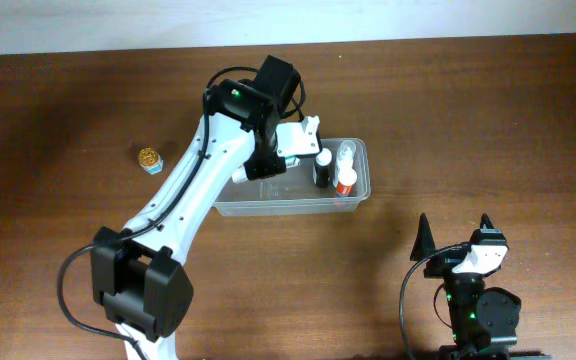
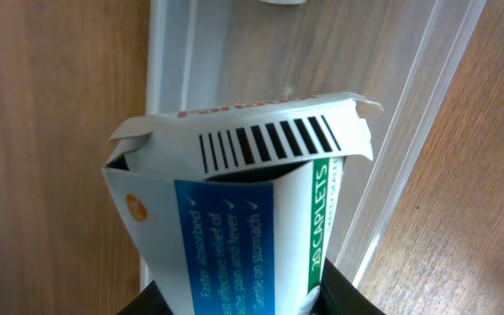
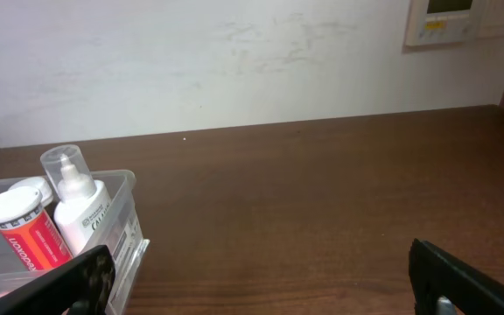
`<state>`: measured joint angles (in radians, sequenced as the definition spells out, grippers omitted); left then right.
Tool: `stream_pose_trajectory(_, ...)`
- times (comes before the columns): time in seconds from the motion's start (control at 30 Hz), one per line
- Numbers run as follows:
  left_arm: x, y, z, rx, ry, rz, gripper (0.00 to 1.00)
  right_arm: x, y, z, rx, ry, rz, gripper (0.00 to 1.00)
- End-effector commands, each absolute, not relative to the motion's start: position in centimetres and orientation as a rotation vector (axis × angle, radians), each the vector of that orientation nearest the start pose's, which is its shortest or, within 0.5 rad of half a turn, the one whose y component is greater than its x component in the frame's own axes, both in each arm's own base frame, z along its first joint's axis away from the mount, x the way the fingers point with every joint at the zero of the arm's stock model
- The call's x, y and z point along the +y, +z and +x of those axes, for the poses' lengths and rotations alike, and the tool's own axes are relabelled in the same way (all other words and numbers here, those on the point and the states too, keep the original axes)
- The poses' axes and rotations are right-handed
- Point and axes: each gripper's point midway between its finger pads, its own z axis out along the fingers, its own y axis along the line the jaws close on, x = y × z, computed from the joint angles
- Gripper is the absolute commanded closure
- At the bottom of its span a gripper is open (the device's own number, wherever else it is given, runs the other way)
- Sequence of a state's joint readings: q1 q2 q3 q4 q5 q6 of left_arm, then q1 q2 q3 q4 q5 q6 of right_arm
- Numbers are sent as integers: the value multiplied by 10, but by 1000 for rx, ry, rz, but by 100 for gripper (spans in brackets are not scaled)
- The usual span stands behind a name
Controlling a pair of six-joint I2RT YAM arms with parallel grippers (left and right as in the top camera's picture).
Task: Pack container
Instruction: 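Carry the Panadol box into the container and lower it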
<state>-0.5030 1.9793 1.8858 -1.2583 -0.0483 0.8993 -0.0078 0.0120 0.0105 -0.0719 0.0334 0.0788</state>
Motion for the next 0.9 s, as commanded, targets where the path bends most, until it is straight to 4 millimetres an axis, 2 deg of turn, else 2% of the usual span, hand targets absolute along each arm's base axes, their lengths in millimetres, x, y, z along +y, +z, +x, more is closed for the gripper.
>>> stream_pose_trajectory(0.0, -204, 122, 377, 2233, 76, 1984, 73, -10, 156, 246, 1645, 18, 105, 2)
stream_pose_trajectory(0.2, -205, 96, 378, 2265, 57, 2030, 71, -10, 156, 246, 1645, 18, 105, 2)
stream_pose_trajectory(0.27, -205, 86, 378, 2280, 50, 2044, 67, -10, 156, 246, 1645, 18, 105, 2)
stream_pose_trajectory(0.47, -205, 56, 375, 2330, 26, 2097, 61, -10, 156, 246, 1645, 18, 105, 2)
stream_pose_trajectory(0.57, -205, 53, 375, 2332, 25, 2101, 56, -10, 156, 246, 1645, 18, 105, 2)
stream_pose_trajectory(0.7, -207, 53, 375, 2324, 27, 2102, 44, -10, 156, 246, 1645, 18, 105, 2)
stream_pose_trajectory(0.87, -210, 53, 377, 2311, 33, 2098, 39, -10, 156, 246, 1645, 18, 105, 2)
